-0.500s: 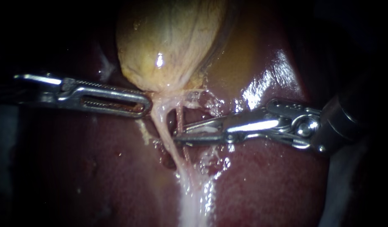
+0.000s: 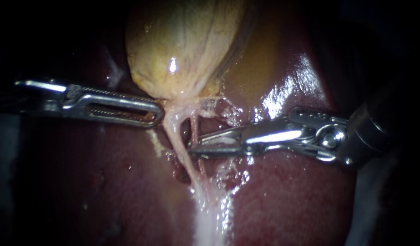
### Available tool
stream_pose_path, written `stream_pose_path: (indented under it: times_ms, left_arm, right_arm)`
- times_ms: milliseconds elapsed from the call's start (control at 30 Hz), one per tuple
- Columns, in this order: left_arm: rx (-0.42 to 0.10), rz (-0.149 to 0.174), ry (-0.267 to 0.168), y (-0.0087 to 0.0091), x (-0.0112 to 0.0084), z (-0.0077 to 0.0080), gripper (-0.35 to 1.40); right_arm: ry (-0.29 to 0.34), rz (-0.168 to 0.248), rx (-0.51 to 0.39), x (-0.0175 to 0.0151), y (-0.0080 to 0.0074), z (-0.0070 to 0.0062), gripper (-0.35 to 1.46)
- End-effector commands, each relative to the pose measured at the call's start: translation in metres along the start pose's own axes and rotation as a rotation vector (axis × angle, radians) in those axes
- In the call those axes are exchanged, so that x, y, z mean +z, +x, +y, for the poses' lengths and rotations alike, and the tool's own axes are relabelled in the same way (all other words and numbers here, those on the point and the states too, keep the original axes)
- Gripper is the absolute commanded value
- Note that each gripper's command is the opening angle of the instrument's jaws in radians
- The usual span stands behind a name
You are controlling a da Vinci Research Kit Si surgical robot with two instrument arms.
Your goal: Clipping first clip left tube
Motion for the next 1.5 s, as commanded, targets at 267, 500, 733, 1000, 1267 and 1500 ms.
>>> stream_pose_path:
  times_ms: [267, 500, 733, 1000, 1267, 1500]
  left_arm:
    - [0.0, 0.0, 0.0, 0.0, 0.0, 0.0, -0.35]
    - [0.0, 0.0, 0.0, 0.0, -0.0001, 0.0, -0.35]
    - [0.0, 0.0, 0.0, 0.0, -0.0001, 0.0, -0.35]
    - [0.0, 0.0, 0.0, 0.0, -0.0001, 0.0, -0.35]
    - [0.0, 0.0, 0.0, 0.0, -0.0001, 0.0, -0.35]
    - [0.0, 0.0, 0.0, 0.0, -0.0001, 0.0, -0.35]
  right_arm:
    - [-0.016, 0.019, 0.007, 0.0004, 0.0003, 0.0002, 0.43]
    - [-0.027, 0.024, 0.001, 0.0004, 0.0003, 0.0002, 0.46]
    - [-0.027, 0.024, 0.0, -0.0002, 0.0, 0.0001, 0.48]
    - [-0.022, 0.021, -0.002, -0.0006, -0.0002, -0.0009, 0.49]
    - [-0.006, 0.017, -0.013, -0.0006, 0.0, -0.0028, 0.49]
    - [0.005, 0.011, -0.02, -0.0007, 0.0, -0.0033, 0.49]
